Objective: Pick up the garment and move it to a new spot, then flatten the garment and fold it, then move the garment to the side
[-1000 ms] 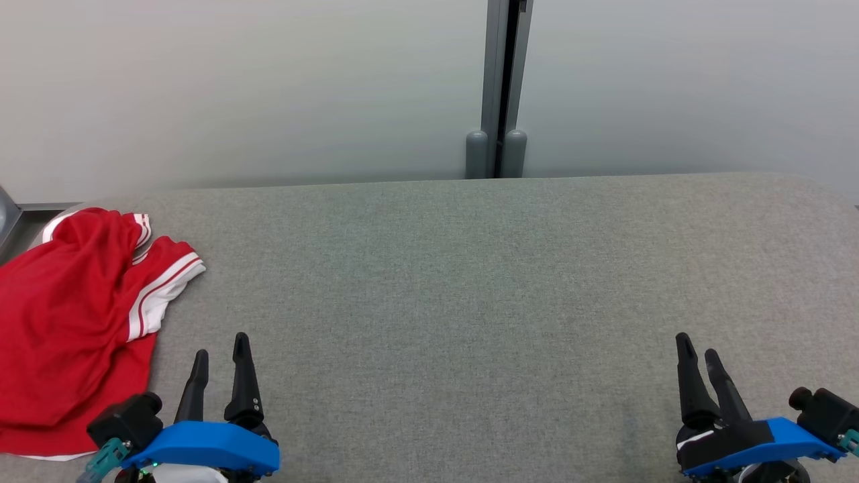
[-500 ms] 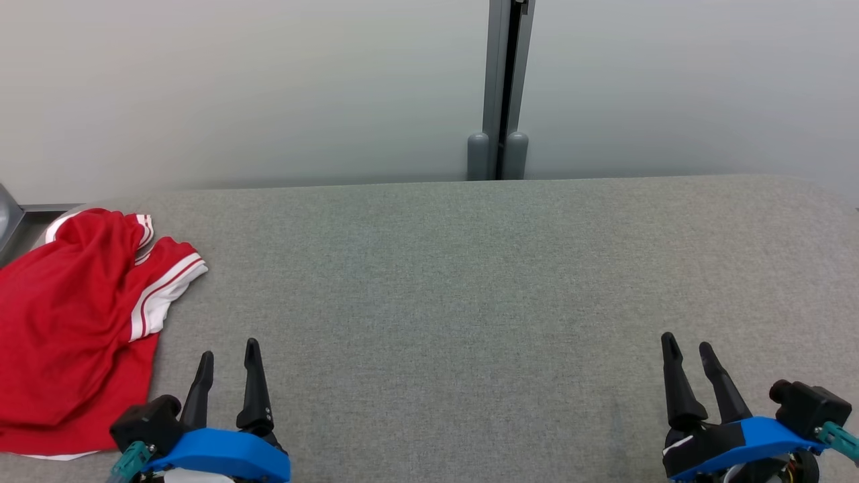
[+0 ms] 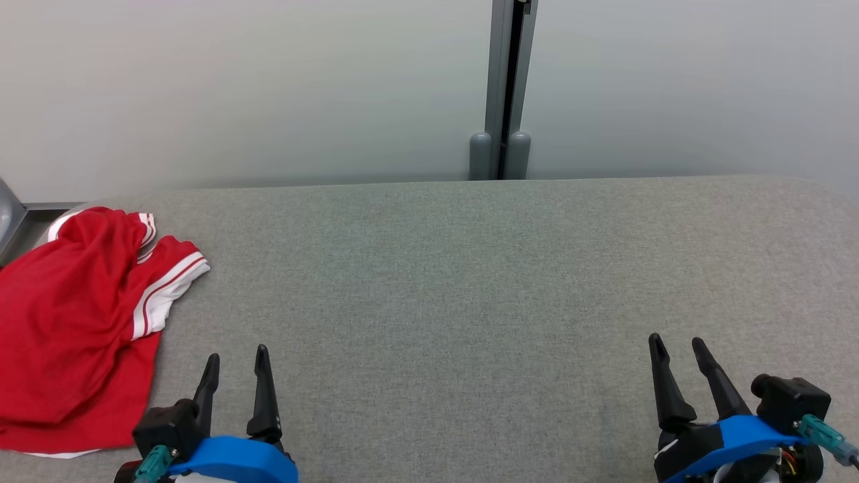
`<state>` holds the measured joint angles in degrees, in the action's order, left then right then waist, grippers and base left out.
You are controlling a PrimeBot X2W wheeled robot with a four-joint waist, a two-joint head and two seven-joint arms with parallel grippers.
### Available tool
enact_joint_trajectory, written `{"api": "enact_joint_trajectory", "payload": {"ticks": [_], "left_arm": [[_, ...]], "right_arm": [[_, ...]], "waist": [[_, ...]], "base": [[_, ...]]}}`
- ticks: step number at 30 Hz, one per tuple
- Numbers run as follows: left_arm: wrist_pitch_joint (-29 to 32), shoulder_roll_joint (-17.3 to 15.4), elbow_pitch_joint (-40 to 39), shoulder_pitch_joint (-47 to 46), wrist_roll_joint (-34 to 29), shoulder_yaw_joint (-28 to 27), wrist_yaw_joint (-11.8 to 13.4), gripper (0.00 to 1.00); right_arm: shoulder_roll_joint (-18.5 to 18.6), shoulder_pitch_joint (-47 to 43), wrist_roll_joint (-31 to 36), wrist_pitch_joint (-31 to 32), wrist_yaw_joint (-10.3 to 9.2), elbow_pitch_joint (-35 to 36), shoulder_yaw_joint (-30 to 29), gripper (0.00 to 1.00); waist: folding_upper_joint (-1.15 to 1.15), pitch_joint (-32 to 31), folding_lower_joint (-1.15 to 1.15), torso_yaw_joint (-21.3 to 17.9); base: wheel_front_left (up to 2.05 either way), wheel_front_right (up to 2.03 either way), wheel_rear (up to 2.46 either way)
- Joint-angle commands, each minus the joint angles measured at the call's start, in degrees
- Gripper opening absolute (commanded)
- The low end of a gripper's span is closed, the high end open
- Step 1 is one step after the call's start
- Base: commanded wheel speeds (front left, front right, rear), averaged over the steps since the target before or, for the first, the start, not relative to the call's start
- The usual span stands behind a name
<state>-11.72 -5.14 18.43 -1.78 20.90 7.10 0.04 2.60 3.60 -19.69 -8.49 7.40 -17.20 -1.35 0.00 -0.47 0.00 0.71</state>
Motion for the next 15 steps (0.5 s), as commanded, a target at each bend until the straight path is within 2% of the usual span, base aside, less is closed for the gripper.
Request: {"api": "enact_joint_trajectory", "payload": {"ticks": [1,15], "left_arm": [[-0.5,-0.32,0.04,-0.09,-1.09,0.27,0.26,1.0],[-1.97,-0.25,1.29,0.06,-4.61,1.04,0.62,1.0]], "right_arm": [[0.42,0.19,1.35,-0.4,0.12,0.57,0.16,1.0],[0.44,-0.28,7.39,-1.32,0.14,0.84,0.11,1.0]], "waist": [[0.0,0.0,0.0,0.0],[0.0,0.11,0.0,0.16]], "base": [[0.0,0.0,0.0],[0.0,0.0,0.0]]}}
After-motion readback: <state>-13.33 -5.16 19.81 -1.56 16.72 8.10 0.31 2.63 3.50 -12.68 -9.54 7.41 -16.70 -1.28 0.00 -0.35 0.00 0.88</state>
